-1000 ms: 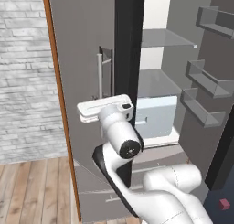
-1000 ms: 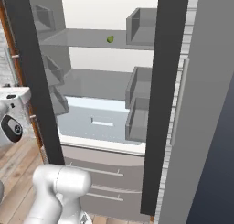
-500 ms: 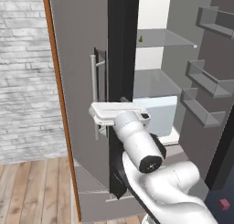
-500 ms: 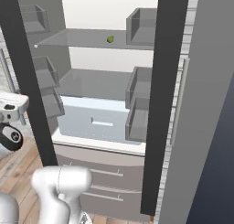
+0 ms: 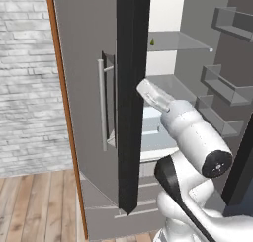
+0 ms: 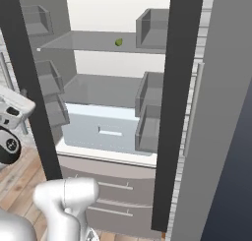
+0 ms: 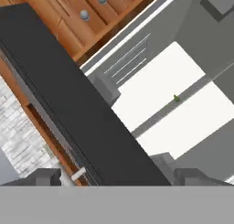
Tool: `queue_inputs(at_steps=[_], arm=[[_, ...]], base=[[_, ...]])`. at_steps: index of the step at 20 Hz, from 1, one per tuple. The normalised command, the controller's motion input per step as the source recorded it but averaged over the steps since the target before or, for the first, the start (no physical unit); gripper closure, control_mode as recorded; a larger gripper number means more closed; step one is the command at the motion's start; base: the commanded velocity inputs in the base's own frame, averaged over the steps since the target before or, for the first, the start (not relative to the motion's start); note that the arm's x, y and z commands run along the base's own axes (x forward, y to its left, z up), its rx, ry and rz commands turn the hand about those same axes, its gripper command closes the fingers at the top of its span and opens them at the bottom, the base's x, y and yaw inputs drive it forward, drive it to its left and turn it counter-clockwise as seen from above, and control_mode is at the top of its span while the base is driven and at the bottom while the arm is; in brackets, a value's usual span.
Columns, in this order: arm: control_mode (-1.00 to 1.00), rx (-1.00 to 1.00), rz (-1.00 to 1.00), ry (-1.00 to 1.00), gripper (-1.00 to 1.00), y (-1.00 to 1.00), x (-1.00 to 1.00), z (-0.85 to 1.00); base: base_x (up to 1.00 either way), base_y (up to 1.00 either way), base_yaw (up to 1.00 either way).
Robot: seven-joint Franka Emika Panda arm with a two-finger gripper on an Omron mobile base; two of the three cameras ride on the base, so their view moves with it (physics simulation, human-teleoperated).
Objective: There is a bowl on the dining counter. Grab a lemon wedge from the fridge and place it in the bowl. Then get the liquor bottle and glass cup from the cabinet and place them next to the bowl.
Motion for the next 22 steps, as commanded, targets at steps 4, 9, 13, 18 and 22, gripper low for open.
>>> queue_inputs(at_steps=[4,9,13,18,22], arm=[[-1.0,0.39,0.17,0.02,-1.0,-1.0,-0.19,0.12],[-1.0,0.39,0.33,0.13,-1.0,-0.63,0.43,-0.02],[-1.0,0.27,0.44,0.3,-1.0,-0.09,1.0,-0.15],[-1.0,0.07,0.41,0.19,-1.0,0.25,0.9,-0.26],[-1.0,0.01,0.38,0.17,-1.0,0.34,0.87,-0.24]], base=[[0.0,0.0,0.0],[0.0,0.0,0.0],[0.0,0.0,0.0],[0.0,0.0,0.0],[0.0,0.0,0.0]])
